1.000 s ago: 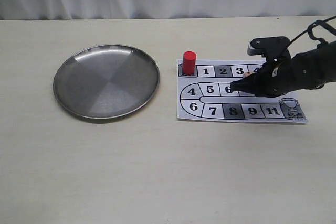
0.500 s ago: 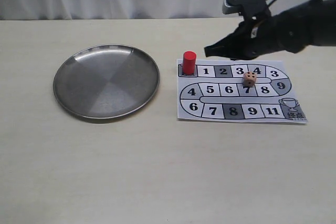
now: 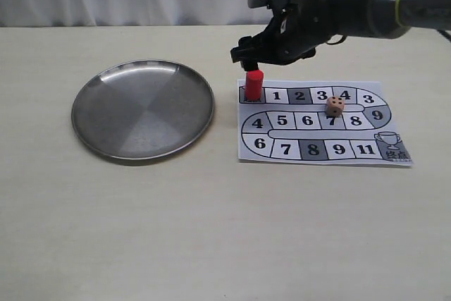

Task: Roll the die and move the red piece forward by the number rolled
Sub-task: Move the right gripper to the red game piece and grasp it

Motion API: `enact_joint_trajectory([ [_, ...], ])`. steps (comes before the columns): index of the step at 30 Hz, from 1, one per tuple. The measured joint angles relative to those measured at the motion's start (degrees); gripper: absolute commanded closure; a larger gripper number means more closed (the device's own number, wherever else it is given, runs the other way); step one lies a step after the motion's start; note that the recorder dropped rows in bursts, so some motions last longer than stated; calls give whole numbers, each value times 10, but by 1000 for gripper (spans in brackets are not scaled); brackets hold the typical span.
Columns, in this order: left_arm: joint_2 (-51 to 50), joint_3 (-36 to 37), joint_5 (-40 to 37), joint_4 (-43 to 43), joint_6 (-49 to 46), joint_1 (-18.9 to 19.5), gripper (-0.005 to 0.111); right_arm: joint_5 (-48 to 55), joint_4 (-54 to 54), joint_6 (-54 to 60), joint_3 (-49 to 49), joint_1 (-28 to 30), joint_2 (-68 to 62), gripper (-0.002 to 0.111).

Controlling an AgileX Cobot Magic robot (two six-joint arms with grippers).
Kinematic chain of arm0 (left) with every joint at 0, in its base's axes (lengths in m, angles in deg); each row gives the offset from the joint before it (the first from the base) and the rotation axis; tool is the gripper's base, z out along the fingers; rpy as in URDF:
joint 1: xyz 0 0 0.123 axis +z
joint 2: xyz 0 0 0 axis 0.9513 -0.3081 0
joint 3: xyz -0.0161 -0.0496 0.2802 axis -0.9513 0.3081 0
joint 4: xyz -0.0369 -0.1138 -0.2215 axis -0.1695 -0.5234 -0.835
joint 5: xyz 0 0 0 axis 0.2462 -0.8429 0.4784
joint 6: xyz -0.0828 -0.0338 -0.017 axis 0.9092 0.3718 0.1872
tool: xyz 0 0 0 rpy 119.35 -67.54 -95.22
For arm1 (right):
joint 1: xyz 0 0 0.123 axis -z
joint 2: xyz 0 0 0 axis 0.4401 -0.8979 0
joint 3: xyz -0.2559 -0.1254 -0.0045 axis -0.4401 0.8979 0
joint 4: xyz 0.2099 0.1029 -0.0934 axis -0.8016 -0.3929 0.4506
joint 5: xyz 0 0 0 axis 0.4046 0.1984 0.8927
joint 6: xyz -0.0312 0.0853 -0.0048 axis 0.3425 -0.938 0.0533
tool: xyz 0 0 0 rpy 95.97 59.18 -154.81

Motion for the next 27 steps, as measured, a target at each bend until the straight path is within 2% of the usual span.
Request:
enact_joint_trajectory([
  [3,0,0,0,0,0,0,107,0,-7,0,-20,0,-32,29],
  [6,0,0,0,0,0,0,107,1,-10,0,-32,-1,-59,36],
  [8,0,0,0,0,0,0,107,-7,-10,0,-33,-4,-73,46],
  [13,0,0,0,0,0,0,107,-31,-11,1,-35,-13,-89,83],
  [17,0,0,0,0,0,0,107,-33,-10,1,-35,-13,-90,102],
  [27,0,0,0,0,0,0,107,-16,-11,1,-35,-13,-79,104],
])
